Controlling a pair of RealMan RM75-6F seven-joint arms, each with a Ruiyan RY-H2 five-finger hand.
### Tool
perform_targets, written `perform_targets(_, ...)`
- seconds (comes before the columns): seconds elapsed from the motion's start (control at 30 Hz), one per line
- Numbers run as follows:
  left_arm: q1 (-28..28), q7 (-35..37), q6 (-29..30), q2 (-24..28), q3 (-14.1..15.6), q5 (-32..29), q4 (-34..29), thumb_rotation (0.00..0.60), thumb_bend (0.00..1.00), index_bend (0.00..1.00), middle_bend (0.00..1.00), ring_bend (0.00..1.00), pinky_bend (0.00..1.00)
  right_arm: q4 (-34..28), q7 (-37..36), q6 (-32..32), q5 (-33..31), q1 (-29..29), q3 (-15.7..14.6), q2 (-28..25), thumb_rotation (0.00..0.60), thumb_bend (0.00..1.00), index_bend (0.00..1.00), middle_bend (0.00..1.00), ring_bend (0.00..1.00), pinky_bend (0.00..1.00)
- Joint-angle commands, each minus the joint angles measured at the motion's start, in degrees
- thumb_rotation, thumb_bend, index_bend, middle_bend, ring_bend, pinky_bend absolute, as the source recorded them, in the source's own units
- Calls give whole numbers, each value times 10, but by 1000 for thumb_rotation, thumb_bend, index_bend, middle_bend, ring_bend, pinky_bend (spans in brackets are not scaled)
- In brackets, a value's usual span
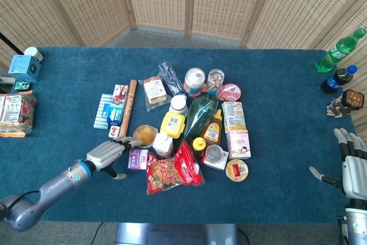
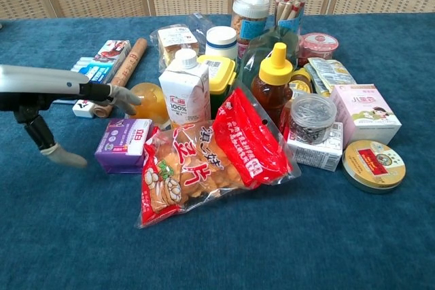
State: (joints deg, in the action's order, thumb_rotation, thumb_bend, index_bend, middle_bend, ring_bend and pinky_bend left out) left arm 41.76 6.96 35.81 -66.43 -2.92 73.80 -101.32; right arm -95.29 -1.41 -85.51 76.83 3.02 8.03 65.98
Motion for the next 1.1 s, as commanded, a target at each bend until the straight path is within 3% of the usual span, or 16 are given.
perform_targets(0.03,10,-7,6,-13,-14,-22,17,600,271,0,44,0,0,0,0,1,0,0,1,0,516,0,0,0,0,0)
perform_targets(0.23,18,21,-9,0,-22,-23,-2,600,270,0,45,0,0,-2,0,-6,3,-3,1,-1,513,0,0,0,0,0)
perform_targets(0.67,15,84,-30,12,5,45,-9,600,270,1,38,0,0,3,-10,-10,7,-9,1,-3,517,0,0,0,0,0)
perform_targets(0.9,15,81,-19,-3,9,48,-2,600,270,13,48,20,0,5,-17,-11,5,-13,1,-5,513,0,0,0,0,0)
perform_targets(1.1,10,44,3,-24,13,30,8,600,270,113,95,113,0,9,-27,-14,3,-17,3,-5,515,0,0,0,0,0)
